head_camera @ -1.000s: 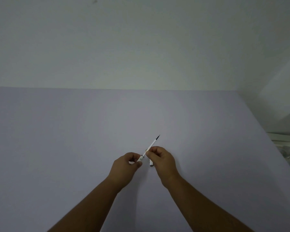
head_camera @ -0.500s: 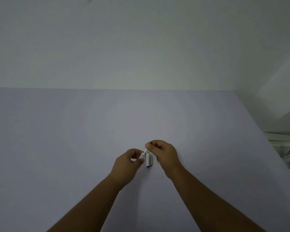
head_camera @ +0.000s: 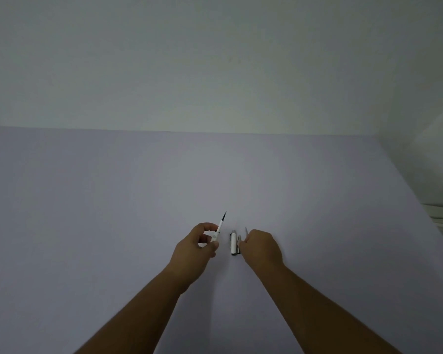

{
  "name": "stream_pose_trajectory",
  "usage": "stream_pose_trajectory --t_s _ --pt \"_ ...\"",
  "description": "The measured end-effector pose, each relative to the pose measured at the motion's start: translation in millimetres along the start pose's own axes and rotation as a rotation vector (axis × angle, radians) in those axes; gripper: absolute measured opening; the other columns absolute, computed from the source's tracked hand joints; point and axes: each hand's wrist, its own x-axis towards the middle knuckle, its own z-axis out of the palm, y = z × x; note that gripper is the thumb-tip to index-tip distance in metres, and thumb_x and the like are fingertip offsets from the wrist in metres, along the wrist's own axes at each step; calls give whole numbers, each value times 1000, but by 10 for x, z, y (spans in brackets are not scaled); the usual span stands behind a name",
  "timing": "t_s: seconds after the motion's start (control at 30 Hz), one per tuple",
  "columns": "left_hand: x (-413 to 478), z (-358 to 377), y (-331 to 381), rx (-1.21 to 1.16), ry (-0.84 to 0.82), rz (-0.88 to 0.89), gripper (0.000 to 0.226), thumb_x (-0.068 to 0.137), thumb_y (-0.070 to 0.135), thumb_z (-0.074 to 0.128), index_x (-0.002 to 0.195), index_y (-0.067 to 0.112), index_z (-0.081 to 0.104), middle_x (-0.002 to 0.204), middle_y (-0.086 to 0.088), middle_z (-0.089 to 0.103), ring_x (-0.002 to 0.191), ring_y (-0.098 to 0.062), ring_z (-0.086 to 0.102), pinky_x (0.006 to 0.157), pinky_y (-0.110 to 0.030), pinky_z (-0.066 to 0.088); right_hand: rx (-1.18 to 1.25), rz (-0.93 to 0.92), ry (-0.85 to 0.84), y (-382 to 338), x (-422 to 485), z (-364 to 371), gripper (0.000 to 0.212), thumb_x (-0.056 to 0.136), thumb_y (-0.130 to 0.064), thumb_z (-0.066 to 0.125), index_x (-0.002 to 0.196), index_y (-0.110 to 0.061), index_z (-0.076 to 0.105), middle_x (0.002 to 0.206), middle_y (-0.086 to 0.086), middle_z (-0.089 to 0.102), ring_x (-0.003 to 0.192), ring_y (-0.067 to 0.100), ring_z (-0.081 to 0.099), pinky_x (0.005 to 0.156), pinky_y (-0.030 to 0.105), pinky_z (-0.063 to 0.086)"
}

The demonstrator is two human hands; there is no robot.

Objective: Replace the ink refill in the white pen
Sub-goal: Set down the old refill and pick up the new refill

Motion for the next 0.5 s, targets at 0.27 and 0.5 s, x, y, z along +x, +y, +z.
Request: stream_pose_trajectory --t_s 0.27,0.5 --pt "-1 -10 2 5 -18 -13 24 90 27 55 87 51 51 87 7 63 78 -12 66 66 -26 50 30 69 -7 -41 0 13 26 91 -26 51 98 -6 64 105 11 69 95 27 66 67 27 45" --pt "-23 -41 -7 10 -24 -8 27 89 28 56 85 54 53 87 7 64 76 -11 66 65 -25 51 220 49 42 -134 -54 -140 29 83 -32 60 62 -11 58 58 1 57 57 17 56 49 22 35"
